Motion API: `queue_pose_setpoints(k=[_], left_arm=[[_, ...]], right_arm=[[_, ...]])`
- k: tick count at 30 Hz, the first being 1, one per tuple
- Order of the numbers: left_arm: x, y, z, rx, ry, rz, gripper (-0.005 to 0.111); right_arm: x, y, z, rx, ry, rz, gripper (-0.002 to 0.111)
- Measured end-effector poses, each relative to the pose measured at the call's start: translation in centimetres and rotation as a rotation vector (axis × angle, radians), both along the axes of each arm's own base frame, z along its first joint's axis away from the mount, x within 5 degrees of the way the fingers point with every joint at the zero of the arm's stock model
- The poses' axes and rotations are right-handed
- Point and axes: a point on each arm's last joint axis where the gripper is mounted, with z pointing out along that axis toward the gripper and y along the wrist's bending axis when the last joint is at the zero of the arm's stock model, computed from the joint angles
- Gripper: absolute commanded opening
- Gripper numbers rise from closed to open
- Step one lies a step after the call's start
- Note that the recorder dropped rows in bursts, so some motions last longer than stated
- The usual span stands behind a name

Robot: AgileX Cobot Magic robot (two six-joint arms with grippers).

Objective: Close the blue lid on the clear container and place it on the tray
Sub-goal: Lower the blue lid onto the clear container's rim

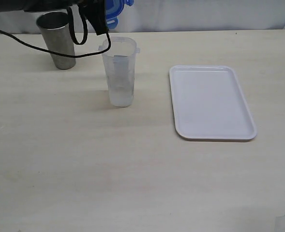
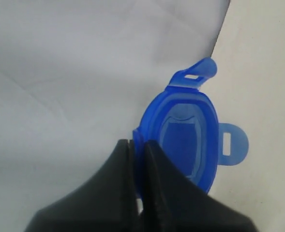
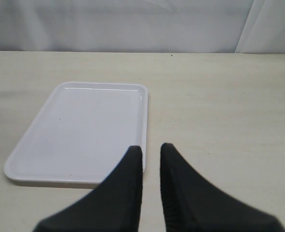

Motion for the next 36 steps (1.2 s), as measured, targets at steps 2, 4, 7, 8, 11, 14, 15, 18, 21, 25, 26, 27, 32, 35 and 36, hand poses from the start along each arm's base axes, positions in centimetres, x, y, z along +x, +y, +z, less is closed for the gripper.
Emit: queue_pose_setpoints(k=[2, 4, 7, 8, 11, 14, 15, 18, 21, 25, 26, 27, 32, 35, 36], left_arm=[[-0.5, 0.3, -1.2, 0.012, 0.037, -0.002, 0.000], [-0.9, 0.4, -2.4, 0.025, 0.071, -0.006, 0.000], [-1.2, 0.5, -1.8, -0.001, 0.062, -0.011, 0.000], [-1.4, 0.5, -1.3, -0.016, 0.053, -0.013, 0.000], [-1.9, 0.8, 0.3, -0.052, 0.022, -0.017, 0.000], [-2.1, 1.0, 0.9, -0.061, 0.010, -0.011, 0.000], [-2.1, 1.0, 1.0, -0.059, 0.010, -0.007, 0.000], [-2.2, 1.2, 0.9, -0.053, 0.014, 0.008, 0.000], [-2.3, 1.4, 0.2, -0.041, 0.031, 0.013, 0.000], [-2.5, 1.5, -0.3, -0.034, 0.045, 0.016, 0.000], [-2.5, 1.5, -0.4, -0.035, 0.047, 0.017, 0.000], [-2.5, 1.5, -0.4, -0.035, 0.047, 0.017, 0.000], [-2.8, 1.1, -0.5, -0.040, 0.053, 0.011, 0.000], [-3.3, 0.3, -0.5, -0.028, 0.048, -0.013, 0.000], [-3.5, 0.0, -0.5, -0.019, 0.044, -0.022, 0.000]], right_arm=[[0.0, 0.0, 0.0, 0.000, 0.000, 0.000, 0.014], [0.0, 0.0, 0.0, 0.000, 0.000, 0.000, 0.014], [0.0, 0.0, 0.0, 0.000, 0.000, 0.000, 0.014], [0.0, 0.0, 0.0, 0.000, 0.000, 0.000, 0.014], [0.0, 0.0, 0.0, 0.000, 0.000, 0.000, 0.014], [0.0, 0.0, 0.0, 0.000, 0.000, 0.000, 0.014], [0.0, 0.0, 0.0, 0.000, 0.000, 0.000, 0.014], [0.0, 0.0, 0.0, 0.000, 0.000, 0.000, 0.014], [0.0, 0.0, 0.0, 0.000, 0.000, 0.000, 0.014], [0.0, 0.0, 0.0, 0.000, 0.000, 0.000, 0.014], [0.0, 0.0, 0.0, 0.000, 0.000, 0.000, 0.014], [0.0, 0.0, 0.0, 0.000, 0.000, 0.000, 0.014], [0.0, 0.0, 0.0, 0.000, 0.000, 0.000, 0.014], [0.0, 0.0, 0.0, 0.000, 0.000, 0.000, 0.014], [0.0, 0.0, 0.0, 0.000, 0.000, 0.000, 0.014]])
